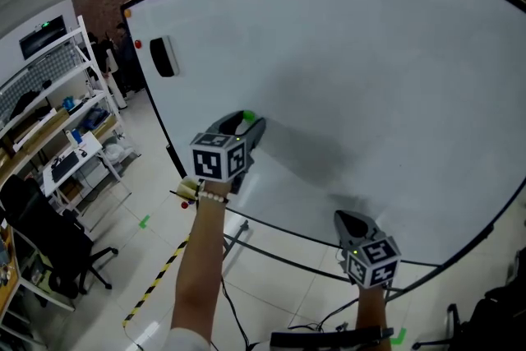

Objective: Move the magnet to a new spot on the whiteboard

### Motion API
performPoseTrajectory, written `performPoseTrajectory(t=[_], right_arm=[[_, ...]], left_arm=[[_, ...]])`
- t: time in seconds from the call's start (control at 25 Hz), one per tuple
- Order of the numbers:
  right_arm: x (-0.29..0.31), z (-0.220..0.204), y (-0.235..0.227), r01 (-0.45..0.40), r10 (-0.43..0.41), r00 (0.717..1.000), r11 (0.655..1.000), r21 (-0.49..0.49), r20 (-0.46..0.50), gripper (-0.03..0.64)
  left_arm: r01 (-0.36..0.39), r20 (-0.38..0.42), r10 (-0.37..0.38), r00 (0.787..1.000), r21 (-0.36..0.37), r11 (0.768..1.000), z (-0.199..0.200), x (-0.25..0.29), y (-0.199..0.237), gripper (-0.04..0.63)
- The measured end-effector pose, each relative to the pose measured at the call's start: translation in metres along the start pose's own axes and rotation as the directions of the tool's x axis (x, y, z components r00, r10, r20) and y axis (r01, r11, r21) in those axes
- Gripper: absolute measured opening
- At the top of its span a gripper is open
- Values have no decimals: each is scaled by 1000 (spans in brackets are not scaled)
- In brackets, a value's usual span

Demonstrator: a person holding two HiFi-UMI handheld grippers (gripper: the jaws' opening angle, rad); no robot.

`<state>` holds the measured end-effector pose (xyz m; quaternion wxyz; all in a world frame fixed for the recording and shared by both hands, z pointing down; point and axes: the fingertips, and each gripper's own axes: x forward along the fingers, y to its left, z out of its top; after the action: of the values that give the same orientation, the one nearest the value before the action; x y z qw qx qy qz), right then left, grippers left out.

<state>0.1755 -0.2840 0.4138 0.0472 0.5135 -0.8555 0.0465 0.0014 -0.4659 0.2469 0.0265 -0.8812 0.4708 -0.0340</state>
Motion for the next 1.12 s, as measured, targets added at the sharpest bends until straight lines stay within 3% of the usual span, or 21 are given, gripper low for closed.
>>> performPoseTrajectory(t=[0.2,0.52,0.72,1.12], right_arm=[[-2,0,4,2,-2,1000,1000,9,0,11],[7,3,36,-28,28,1000,1000,0,-6,12],[16,2,96,-63,63,998,998,-3,-19,12],[19,-21,189,-32,34,997,999,35,-64,11]], left_arm=[[-37,-21,38,999,25,999,-7,-21,-4,241],[-44,22,46,999,-96,994,-60,-110,-19,227],[-54,14,57,998,-157,986,-106,-189,-22,31],[-75,-76,55,996,-291,954,-193,-305,-18,0]])
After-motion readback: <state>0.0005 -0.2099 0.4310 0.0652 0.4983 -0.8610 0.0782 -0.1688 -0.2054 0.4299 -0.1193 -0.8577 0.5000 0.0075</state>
